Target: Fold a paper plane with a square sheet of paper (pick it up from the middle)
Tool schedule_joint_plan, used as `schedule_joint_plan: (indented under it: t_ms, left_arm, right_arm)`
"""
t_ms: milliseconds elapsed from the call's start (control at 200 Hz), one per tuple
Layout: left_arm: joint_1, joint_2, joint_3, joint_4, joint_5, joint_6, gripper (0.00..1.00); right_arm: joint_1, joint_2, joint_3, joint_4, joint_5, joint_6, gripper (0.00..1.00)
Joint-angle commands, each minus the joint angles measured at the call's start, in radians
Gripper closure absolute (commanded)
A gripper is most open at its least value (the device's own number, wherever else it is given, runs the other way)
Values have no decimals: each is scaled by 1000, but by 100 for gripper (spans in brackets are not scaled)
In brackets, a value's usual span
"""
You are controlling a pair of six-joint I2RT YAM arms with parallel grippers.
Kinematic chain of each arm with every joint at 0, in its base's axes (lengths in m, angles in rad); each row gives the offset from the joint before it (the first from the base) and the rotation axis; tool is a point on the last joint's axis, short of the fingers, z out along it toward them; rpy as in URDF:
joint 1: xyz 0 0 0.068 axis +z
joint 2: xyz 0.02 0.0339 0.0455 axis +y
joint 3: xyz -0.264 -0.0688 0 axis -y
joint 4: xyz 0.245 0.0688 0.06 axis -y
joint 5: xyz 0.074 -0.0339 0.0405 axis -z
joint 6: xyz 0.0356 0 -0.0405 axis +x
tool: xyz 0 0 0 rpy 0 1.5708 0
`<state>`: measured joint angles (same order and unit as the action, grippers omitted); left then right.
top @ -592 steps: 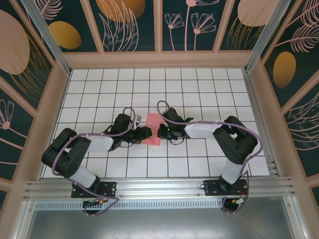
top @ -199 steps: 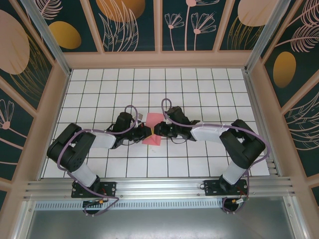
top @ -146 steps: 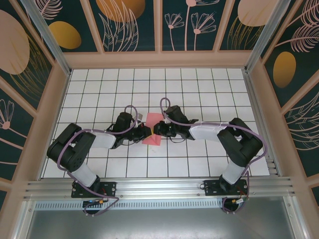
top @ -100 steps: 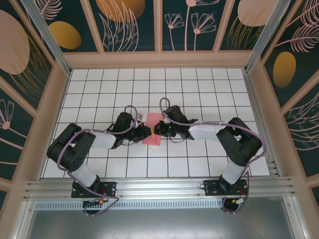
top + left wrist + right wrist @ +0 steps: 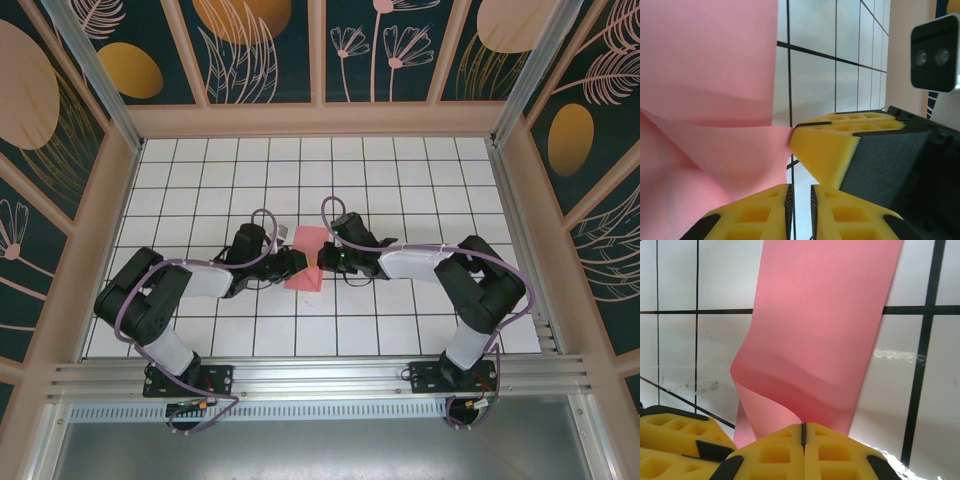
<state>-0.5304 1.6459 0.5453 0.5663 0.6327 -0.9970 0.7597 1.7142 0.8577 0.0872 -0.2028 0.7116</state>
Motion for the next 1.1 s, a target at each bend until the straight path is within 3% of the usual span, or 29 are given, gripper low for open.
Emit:
schedule_joint_plan:
  t_ms: [0, 1096]
  left_arm:
    - [-6, 25, 33, 37, 25, 4, 80]
    - [-6, 143, 85, 15, 28, 34, 80]
  right_arm:
    - [-5, 10, 15, -28, 42, -17, 94]
    - [-19, 76, 52, -39, 71, -47, 94]
